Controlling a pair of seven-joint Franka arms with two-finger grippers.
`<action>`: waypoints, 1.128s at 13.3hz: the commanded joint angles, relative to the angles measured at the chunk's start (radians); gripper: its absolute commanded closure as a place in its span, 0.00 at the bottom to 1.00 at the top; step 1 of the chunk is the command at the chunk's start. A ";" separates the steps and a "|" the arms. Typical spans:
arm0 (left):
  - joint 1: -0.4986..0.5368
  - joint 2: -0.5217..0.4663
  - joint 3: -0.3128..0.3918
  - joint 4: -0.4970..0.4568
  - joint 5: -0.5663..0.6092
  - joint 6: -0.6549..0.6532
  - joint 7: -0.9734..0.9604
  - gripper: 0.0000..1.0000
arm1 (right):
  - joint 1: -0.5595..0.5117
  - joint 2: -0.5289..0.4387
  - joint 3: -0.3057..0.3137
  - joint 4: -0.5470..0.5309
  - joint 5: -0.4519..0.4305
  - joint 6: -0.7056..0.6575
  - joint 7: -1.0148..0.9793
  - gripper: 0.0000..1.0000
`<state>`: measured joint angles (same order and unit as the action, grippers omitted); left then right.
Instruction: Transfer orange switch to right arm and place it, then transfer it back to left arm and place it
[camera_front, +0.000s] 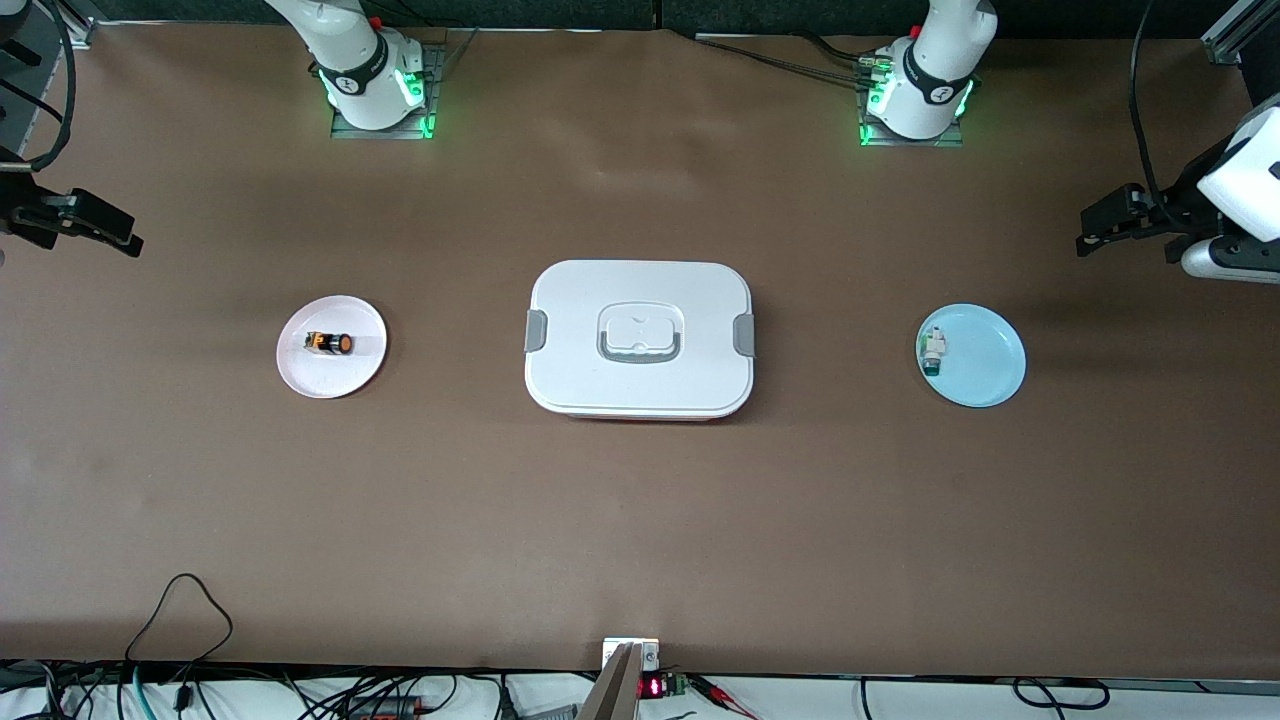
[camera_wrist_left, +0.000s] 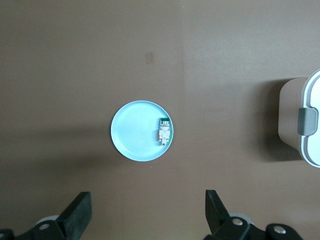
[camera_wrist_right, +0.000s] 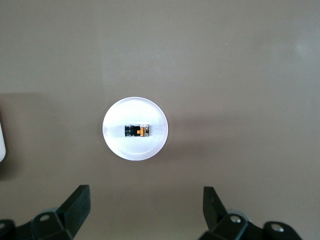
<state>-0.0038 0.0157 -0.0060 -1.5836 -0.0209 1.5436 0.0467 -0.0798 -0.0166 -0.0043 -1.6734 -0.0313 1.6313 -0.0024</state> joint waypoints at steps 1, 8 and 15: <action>0.002 0.013 -0.002 0.036 0.001 -0.036 0.010 0.00 | 0.006 0.015 0.001 0.027 0.011 -0.021 0.004 0.00; 0.002 0.013 -0.002 0.036 0.001 -0.037 0.012 0.00 | 0.041 0.124 0.001 0.032 0.004 -0.008 0.009 0.00; 0.004 0.013 -0.002 0.036 0.001 -0.037 0.013 0.00 | 0.043 0.202 0.000 0.026 0.014 -0.008 0.022 0.00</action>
<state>-0.0033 0.0157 -0.0060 -1.5821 -0.0209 1.5310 0.0467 -0.0407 0.1463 -0.0019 -1.6672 -0.0301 1.6355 0.0034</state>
